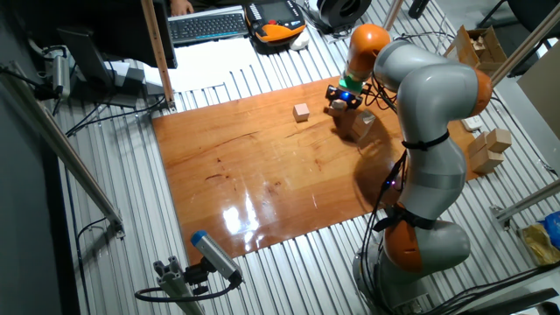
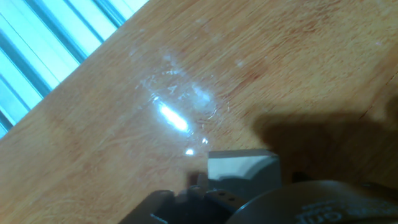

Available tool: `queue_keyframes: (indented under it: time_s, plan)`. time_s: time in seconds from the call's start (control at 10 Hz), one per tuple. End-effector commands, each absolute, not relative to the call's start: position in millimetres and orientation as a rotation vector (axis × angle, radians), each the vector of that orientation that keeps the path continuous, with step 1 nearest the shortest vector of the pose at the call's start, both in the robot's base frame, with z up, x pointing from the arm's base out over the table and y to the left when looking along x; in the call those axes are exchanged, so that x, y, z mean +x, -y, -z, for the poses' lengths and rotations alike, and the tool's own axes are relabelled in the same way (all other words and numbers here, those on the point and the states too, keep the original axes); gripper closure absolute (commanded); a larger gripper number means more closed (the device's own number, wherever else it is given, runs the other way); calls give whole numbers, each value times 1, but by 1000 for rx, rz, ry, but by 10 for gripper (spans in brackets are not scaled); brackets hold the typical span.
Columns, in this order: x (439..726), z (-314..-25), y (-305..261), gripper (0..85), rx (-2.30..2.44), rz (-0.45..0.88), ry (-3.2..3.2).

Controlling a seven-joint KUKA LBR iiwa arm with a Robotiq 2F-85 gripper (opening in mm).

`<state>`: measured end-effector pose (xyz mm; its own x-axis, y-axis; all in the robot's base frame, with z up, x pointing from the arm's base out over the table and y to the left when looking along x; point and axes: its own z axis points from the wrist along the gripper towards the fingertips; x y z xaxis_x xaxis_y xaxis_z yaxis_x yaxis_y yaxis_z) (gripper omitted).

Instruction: Stack the blocks in a vertical line of five

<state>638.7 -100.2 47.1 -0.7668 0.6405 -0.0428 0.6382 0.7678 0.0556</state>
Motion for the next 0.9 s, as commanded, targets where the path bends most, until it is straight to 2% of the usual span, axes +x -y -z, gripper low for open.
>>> queue_keyframes:
  time_s: [0.0,0.2,0.5,0.6,0.8]
  plan:
    - [639,-47,100,340,1042,-60,-2900]
    - [639,-47,98,340,1020,-63,-2908]
    - [639,-51,99,850,1000,-50,-2915]
    - [641,-58,97,850,1020,5,-2898]
    - [644,-78,99,850,999,-9,-2922]
